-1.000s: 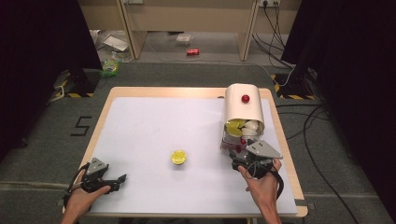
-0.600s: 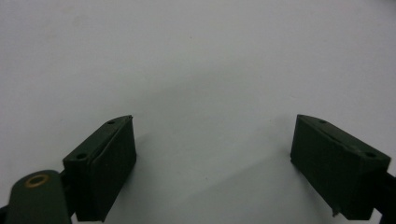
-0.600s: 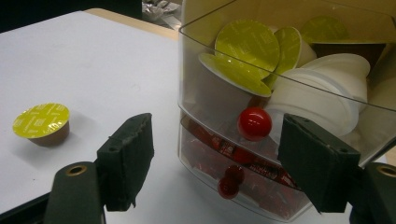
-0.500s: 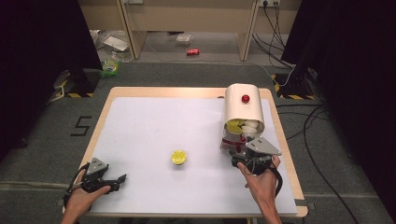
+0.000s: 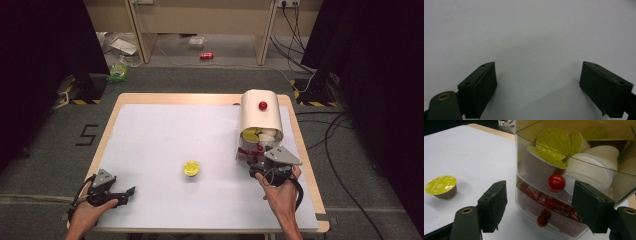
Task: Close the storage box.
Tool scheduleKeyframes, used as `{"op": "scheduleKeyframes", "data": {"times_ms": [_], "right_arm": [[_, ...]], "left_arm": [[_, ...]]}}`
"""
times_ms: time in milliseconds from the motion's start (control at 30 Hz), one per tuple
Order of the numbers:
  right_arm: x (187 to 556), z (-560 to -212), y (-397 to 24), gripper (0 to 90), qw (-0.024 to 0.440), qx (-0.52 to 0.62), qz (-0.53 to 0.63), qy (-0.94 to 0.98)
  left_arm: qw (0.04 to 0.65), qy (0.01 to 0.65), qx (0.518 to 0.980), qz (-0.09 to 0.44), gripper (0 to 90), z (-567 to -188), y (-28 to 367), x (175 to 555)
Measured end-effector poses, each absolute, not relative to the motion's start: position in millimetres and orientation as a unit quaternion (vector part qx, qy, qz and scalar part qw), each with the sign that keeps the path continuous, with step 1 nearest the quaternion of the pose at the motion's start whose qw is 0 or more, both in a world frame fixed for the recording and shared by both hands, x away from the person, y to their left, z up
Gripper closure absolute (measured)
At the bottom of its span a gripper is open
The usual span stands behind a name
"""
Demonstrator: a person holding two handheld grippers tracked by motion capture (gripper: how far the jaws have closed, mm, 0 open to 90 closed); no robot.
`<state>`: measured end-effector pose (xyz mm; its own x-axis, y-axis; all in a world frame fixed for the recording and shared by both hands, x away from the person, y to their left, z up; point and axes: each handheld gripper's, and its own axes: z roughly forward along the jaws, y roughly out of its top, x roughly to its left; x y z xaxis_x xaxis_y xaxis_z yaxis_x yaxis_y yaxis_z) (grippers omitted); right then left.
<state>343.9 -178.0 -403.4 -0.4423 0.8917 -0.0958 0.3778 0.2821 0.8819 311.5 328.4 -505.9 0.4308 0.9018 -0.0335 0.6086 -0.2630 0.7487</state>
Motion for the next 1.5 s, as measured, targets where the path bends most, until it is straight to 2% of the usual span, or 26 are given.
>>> {"op": "scheduleKeyframes", "data": {"times_ms": [133, 1500], "right_arm": [[343.5, -405.3, -182.3, 25.8, 0.307, 0.437, 0.414, 0.737], [319.9, -435.1, -217.4, 21.0, 0.274, 0.448, 0.403, 0.749]], "left_arm": [[0.356, 0.492, 0.768, 0.206, 13.2, -505.9, 328.4, 311.5], [0.356, 0.492, 0.767, 0.206, 13.2, -505.9, 328.4, 311.5]]}}
